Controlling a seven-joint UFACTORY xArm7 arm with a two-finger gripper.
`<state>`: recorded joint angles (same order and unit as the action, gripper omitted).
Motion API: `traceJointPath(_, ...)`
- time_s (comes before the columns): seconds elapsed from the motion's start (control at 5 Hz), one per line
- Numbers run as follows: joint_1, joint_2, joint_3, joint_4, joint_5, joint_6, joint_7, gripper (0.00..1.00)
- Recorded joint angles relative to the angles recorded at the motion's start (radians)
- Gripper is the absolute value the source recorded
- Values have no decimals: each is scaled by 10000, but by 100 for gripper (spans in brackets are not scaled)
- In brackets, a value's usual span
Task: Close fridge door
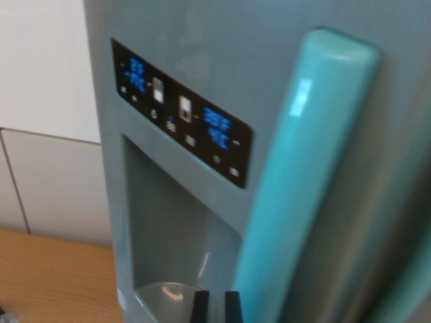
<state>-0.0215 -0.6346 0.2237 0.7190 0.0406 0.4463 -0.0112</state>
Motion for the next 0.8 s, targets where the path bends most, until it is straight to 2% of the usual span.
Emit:
traceJointPath(0.2, 0, 0, 0, 0, 0, 0, 0, 100)
traceJointPath(0.4, 0, 404, 2, 259, 0, -4, 0, 100)
traceJointPath(0.6, 0, 404, 2, 259, 0, -4, 0, 100)
traceJointPath(0.8, 0, 767, 2, 491, 0, -12, 0, 100)
